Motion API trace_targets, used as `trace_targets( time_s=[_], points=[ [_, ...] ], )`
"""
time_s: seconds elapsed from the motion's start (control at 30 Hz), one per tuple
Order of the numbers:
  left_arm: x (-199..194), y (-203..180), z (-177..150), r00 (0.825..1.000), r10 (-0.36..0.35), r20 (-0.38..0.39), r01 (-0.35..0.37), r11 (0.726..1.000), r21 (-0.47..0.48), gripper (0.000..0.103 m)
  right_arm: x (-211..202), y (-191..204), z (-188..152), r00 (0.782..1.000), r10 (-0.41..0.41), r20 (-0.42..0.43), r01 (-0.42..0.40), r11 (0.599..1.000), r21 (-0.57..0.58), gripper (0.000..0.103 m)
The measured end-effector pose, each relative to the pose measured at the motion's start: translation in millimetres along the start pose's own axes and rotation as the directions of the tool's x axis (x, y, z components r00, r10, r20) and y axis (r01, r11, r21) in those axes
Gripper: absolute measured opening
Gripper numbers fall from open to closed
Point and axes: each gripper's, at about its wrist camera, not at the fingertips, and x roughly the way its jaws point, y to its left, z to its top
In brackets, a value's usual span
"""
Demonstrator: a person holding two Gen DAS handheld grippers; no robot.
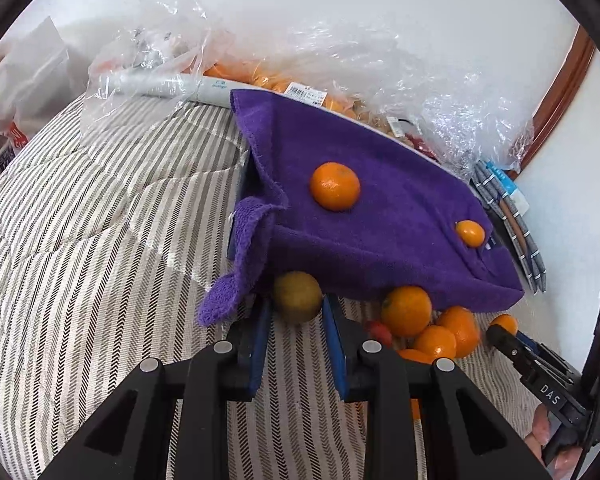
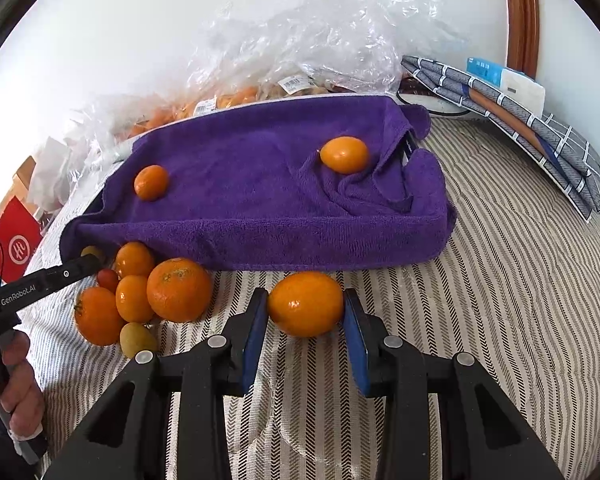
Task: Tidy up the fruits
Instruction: 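Grasp the small yellow-green fruit with left tool while right tool holds the orange, then carry the yellow-green fruit with left tool while right tool carries orange onto towel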
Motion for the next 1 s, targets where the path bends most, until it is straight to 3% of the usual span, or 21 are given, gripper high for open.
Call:
trace_targets(
  time_s=[0.5,1.0],
  points=[
    [-27,-8,1,0.990,-0.066,0.122,0.063,0.998,0.029,0.025,-13,-2,0,0.997,0.046,0.059,-0.046,0.999,0.000,0.037],
    [-37,-7,1,0.982,-0.091,0.165,0.090,0.996,0.016,0.025,-24,1,-2,0.990,0.053,0.131,-0.052,0.999,-0.012,0.037]
  ],
)
